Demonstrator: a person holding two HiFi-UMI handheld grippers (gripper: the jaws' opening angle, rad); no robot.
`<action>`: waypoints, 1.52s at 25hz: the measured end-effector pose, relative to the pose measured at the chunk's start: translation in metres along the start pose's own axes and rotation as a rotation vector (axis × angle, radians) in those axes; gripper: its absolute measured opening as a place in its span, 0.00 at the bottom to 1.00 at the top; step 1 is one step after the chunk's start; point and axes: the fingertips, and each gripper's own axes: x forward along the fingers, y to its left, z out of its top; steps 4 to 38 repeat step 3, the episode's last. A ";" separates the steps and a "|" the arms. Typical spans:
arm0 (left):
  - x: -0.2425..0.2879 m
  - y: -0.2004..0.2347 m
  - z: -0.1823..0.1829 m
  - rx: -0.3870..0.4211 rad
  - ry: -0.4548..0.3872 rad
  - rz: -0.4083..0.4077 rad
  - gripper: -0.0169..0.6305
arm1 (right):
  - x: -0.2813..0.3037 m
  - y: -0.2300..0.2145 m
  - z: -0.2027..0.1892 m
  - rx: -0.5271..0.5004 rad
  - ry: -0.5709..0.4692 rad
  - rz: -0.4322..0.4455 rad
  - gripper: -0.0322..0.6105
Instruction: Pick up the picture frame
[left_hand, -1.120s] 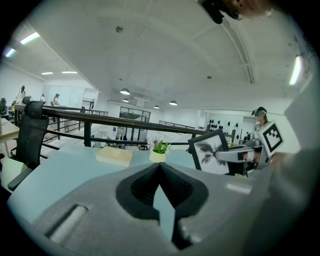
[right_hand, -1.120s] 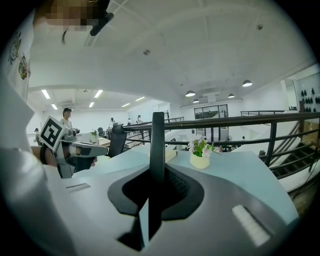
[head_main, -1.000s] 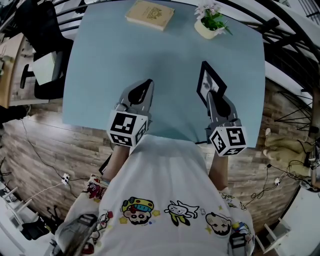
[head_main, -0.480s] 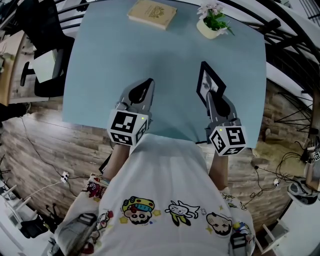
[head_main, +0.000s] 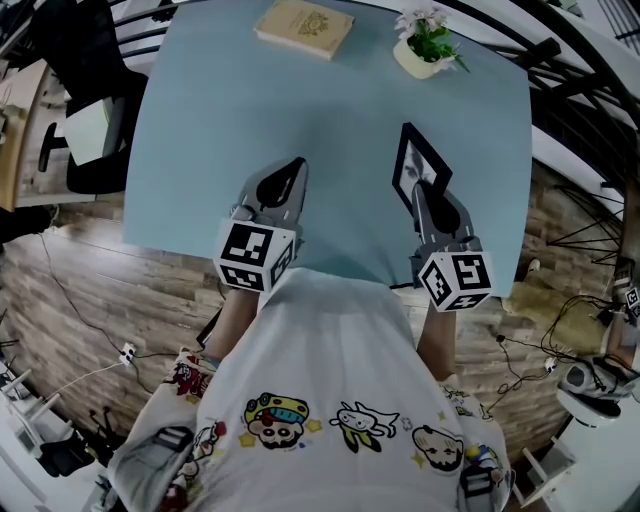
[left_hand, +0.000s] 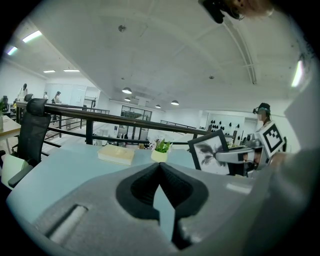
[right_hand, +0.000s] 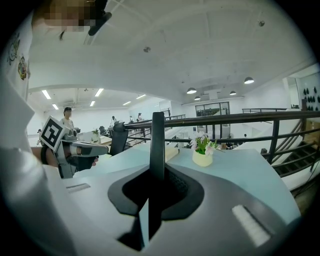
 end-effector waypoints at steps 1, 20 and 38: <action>0.000 0.001 0.000 -0.001 0.001 0.000 0.02 | 0.000 0.000 0.000 0.001 0.001 -0.002 0.12; 0.001 0.002 -0.002 -0.004 0.005 0.001 0.02 | 0.001 -0.001 -0.001 0.005 0.002 -0.006 0.12; 0.001 0.002 -0.002 -0.004 0.005 0.001 0.02 | 0.001 -0.001 -0.001 0.005 0.002 -0.006 0.12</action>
